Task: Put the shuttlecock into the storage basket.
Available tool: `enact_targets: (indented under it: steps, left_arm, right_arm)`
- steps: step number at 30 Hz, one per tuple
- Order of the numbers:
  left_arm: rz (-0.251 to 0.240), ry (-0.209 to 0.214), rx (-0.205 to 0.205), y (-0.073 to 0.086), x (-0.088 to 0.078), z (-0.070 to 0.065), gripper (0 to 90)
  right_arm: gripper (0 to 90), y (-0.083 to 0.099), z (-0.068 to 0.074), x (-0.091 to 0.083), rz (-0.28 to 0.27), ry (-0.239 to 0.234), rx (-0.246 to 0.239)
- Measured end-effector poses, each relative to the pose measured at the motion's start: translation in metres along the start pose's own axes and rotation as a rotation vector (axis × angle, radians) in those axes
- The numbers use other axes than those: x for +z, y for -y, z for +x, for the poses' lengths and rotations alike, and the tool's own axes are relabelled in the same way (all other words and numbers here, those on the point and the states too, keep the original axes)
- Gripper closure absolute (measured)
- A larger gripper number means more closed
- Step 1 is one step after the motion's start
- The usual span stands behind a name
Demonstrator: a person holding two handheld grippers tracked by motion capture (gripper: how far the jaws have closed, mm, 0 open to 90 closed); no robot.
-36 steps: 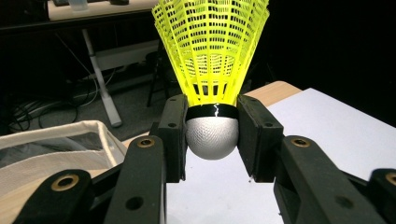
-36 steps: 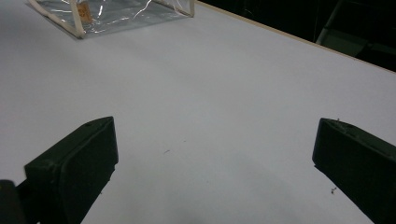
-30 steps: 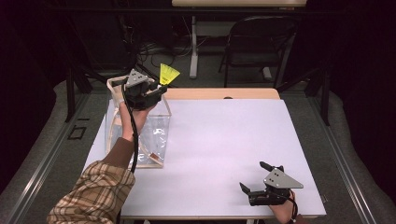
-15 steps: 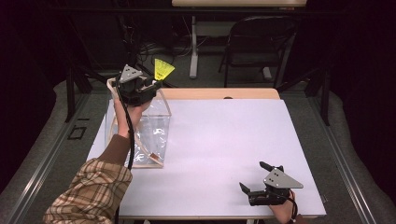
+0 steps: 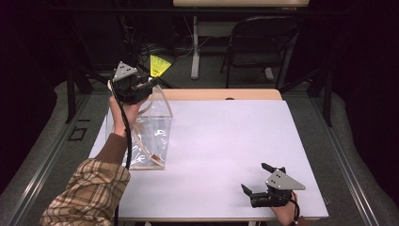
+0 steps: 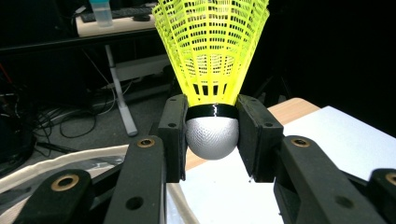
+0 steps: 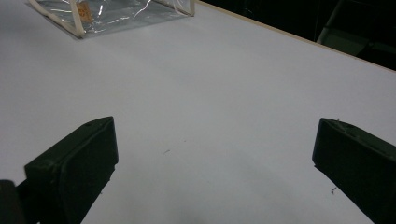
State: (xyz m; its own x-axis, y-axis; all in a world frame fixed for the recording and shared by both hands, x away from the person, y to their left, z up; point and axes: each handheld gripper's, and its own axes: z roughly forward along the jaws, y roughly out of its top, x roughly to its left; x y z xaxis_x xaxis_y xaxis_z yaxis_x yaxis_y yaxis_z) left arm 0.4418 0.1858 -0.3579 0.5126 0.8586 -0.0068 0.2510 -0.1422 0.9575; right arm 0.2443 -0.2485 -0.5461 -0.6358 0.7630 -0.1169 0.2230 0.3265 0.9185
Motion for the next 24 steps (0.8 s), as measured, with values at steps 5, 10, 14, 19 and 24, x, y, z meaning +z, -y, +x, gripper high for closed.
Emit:
enact_targets:
  steps: [5, 10, 14, 19, 24]
  left_arm:
    - [-0.007, -0.010, -0.004, -0.001, -0.003, 0.004, 65.2]
    - [-0.018, -0.019, -0.014, -0.003, -0.006, 0.008, 65.2]
    - [-0.017, -0.025, -0.018, -0.002, -0.009, 0.012, 65.2]
    - [-0.021, -0.032, -0.028, -0.002, -0.013, 0.017, 65.2]
    - [-0.023, -0.040, -0.037, 0.003, -0.016, 0.024, 65.2]
  right_arm:
    - [0.0, 0.000, 0.001, 0.000, 0.000, -0.002, 0.001]
    - [0.0, 0.000, 0.000, 0.000, 0.000, 0.000, 0.006]
    - [0.0, 0.000, 0.001, 0.000, 0.001, -0.003, 0.001]
    - [0.0, 0.000, 0.001, 0.001, 0.000, -0.004, 0.004]
    - [0.0, 0.000, 0.001, 0.001, 0.004, -0.004, 0.002]
